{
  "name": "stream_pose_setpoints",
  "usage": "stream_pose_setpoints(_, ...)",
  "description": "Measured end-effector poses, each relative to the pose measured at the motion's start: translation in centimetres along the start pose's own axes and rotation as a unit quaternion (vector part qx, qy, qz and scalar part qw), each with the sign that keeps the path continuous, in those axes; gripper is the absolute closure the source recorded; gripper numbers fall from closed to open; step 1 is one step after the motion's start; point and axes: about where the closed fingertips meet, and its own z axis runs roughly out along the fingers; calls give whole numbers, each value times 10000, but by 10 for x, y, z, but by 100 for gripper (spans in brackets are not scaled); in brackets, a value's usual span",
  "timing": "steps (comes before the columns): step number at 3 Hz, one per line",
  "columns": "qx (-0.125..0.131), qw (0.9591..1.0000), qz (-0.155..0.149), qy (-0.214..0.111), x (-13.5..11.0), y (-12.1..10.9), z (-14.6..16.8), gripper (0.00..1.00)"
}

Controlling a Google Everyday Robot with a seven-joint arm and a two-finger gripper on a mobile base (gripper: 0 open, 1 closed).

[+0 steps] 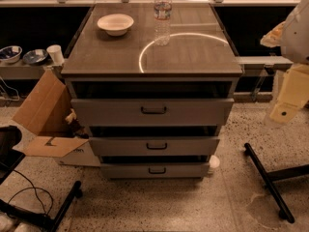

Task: Open top drawer

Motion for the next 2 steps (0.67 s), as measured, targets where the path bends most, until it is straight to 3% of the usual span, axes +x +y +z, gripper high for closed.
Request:
stream_pose_setpoints(1, 37, 10000, -14, 14, -2, -1, 0, 0)
stream_pose_setpoints(2, 37, 9994, -124, 313, -12, -6, 31, 0)
